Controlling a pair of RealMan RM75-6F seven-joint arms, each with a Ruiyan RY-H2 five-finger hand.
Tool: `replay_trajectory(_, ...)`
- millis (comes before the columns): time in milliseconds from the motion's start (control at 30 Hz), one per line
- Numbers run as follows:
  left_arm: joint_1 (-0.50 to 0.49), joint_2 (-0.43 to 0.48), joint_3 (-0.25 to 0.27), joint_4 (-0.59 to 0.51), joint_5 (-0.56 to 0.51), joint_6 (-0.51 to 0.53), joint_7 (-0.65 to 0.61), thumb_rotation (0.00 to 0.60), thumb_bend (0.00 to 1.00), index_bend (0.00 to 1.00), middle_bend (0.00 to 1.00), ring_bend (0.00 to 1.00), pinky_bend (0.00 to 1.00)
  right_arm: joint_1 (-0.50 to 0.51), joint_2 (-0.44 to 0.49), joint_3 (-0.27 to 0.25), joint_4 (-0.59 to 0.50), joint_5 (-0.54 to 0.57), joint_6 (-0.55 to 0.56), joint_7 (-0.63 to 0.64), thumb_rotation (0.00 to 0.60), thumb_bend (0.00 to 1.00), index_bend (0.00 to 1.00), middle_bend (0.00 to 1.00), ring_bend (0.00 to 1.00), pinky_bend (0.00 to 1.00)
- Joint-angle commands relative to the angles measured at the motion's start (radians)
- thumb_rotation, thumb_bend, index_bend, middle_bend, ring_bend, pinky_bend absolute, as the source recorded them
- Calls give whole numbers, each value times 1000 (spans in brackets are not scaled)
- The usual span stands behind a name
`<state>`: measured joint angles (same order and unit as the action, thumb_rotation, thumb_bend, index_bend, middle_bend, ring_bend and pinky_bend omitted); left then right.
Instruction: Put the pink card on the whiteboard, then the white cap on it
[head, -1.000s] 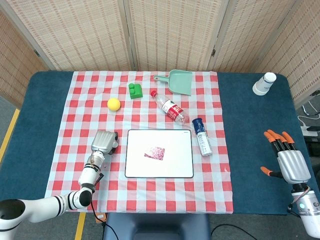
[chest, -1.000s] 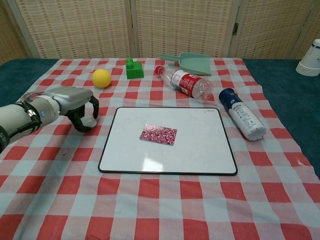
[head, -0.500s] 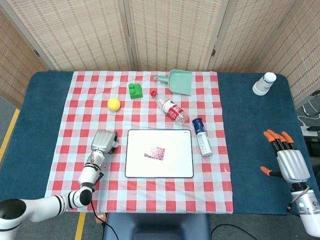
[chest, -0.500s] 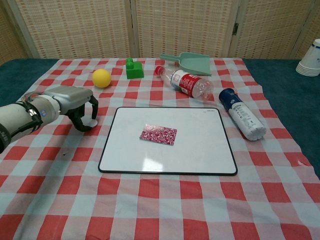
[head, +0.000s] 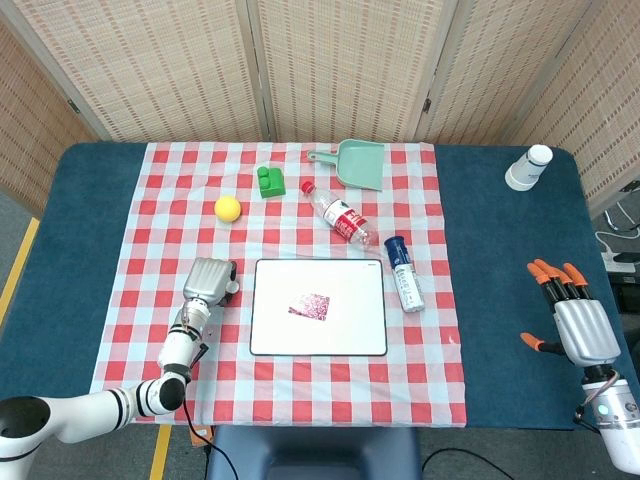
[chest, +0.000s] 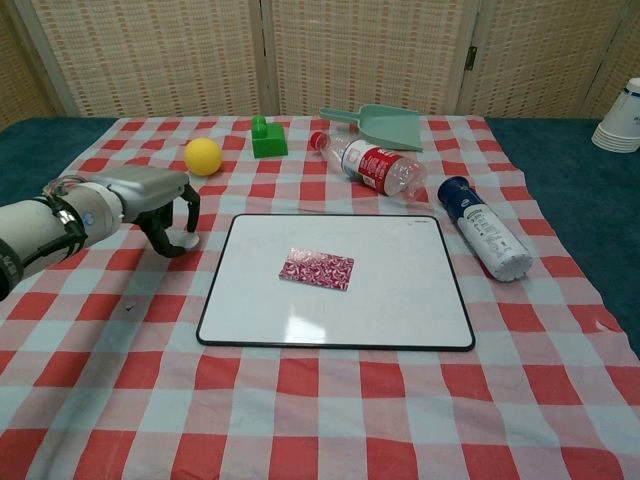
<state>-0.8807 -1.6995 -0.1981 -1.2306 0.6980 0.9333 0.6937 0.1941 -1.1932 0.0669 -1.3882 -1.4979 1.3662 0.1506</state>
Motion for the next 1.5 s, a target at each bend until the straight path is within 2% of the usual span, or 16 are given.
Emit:
replay_trajectory(33, -13, 11, -13, -38, 0, 17, 17, 600, 297, 493, 1000, 983, 973, -1, 1, 0, -2, -1, 4, 1, 600, 0, 31, 65, 0, 0)
replay_trajectory(200, -37, 7, -29, -102, -26, 30, 47, 600, 297, 493, 1000, 983, 973, -5, 6, 0, -5, -5, 13, 9, 600, 0, 31, 65, 0, 0)
replay_trajectory(500, -121, -73, -61, -168, -66, 73, 136, 600, 296, 497, 1000, 984, 973, -13, 22, 2, -10, -9, 29, 38, 600, 0, 31, 65, 0, 0)
replay_trajectory(933, -199, -186, -66, -113, -118, 86, 195, 600, 296, 499, 1000, 984, 973, -25, 39, 3, -13, -20, 56, 75, 600, 0, 31, 65, 0, 0)
replay_trajectory(1500, -215, -222, -75, -50, -109, 66, 165, 600, 299, 502, 1000, 984, 976, -25, 39, 4, -14, -18, 52, 72, 600, 0, 31, 65, 0, 0)
